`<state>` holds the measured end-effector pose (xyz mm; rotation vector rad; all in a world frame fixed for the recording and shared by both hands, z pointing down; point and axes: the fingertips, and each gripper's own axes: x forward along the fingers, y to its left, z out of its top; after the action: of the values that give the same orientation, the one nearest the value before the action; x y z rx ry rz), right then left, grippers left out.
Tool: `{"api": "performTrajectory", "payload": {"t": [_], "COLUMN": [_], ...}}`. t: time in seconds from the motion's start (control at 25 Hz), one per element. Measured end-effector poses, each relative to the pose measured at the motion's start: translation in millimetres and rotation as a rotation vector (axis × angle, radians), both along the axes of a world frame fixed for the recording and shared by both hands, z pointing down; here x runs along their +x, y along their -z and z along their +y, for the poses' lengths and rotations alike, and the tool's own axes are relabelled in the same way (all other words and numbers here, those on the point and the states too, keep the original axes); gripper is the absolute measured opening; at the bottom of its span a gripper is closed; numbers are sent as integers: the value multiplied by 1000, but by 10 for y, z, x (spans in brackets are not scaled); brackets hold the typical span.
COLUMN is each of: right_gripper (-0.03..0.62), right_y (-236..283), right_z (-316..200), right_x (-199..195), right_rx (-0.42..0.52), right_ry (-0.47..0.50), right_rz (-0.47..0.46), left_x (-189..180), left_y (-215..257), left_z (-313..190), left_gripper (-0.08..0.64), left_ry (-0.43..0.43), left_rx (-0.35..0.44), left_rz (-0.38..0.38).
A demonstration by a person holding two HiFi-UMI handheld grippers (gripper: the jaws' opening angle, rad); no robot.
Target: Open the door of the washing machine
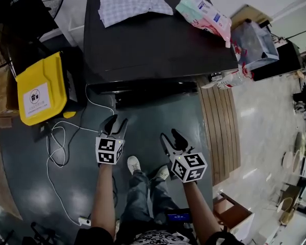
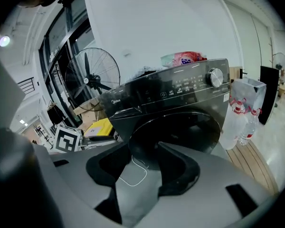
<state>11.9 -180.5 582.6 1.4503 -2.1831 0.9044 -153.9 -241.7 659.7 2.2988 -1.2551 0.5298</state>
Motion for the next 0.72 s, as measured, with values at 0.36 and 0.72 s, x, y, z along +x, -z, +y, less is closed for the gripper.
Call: {"api": "performTrajectory", "payload": {"t": [0.36,0.72], "right_gripper": [195,195], "right_y": [-309,-469], "right_z": [35,160], "right_x": [17,55], "right_rx": [-43,-70], "right_ry": [-21,-41], "right_rz": [-11,-20], "left_x": [166,365], "left_y": [-498,-718], "left_z": [-392,-618], "left_gripper": [230,227], "left_ry": [-65,-127], "left_rx": [-36,-37], "left_rz": [-55,-65]}}
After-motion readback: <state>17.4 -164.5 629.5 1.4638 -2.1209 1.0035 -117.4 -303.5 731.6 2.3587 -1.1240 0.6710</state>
